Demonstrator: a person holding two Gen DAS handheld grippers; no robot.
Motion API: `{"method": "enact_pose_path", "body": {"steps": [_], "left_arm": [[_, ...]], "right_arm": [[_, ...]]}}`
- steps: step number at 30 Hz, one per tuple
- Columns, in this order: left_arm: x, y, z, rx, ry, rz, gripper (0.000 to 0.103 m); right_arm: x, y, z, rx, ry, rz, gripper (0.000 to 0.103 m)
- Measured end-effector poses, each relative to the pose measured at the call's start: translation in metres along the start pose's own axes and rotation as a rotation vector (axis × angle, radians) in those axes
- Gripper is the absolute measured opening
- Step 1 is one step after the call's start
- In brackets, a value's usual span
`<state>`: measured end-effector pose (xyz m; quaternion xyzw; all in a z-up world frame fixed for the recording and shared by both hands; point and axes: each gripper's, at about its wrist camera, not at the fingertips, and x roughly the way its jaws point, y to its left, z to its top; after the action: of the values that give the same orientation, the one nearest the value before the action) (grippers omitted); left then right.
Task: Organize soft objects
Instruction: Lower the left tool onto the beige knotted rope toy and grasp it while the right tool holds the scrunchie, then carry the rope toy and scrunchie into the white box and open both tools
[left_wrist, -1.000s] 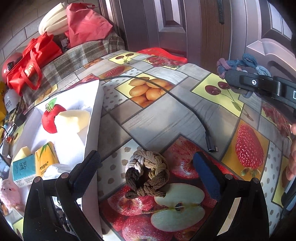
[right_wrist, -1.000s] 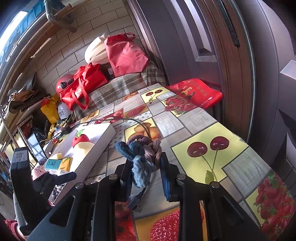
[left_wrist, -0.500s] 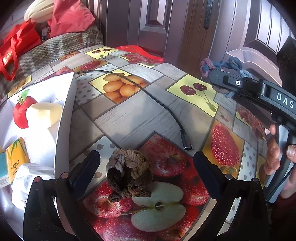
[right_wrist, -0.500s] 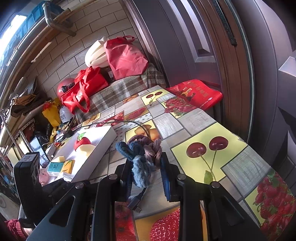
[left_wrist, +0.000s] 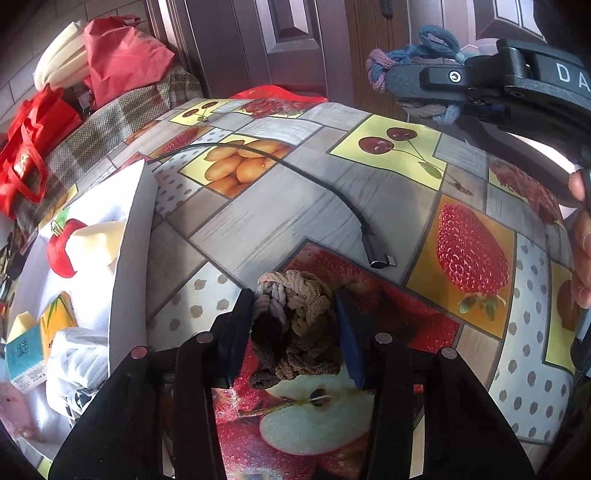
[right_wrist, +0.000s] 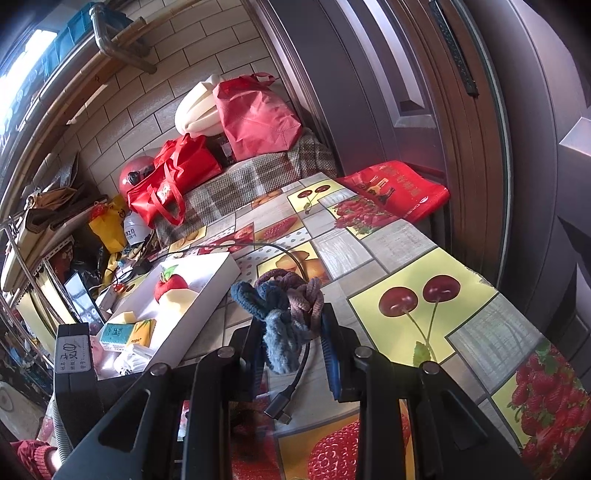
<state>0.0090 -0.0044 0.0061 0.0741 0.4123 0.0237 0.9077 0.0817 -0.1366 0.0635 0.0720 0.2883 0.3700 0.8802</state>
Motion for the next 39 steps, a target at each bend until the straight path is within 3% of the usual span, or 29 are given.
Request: {"method": "enact_pose_path", "body": {"steps": [6, 17, 29, 39], "left_arm": [[-0.015, 0.001, -0.002, -0.011, -0.07, 0.044, 0.024], [-0.068, 0.057, -0.007, -0.202, -0.238, 0.218, 0.024], [-0.095, 0.172, -0.035, -0.457, -0.281, 0.419, 0.024], [-0.102, 0.23, -0.063, -0.565, -0.264, 0.542, 0.025]], "right_arm": [[-0.001, 0.005, 0.001, -0.015, 0.0, 0.006, 0.028], [0.012, 0.045, 0.004, -0.097, 0.013, 0.053, 0.028], [0.052, 0.134, 0.009, -0.274, 0.062, 0.164, 0.028], [0.104, 0.175, 0.016, -0.281, 0.14, 0.207, 0.028]]}}
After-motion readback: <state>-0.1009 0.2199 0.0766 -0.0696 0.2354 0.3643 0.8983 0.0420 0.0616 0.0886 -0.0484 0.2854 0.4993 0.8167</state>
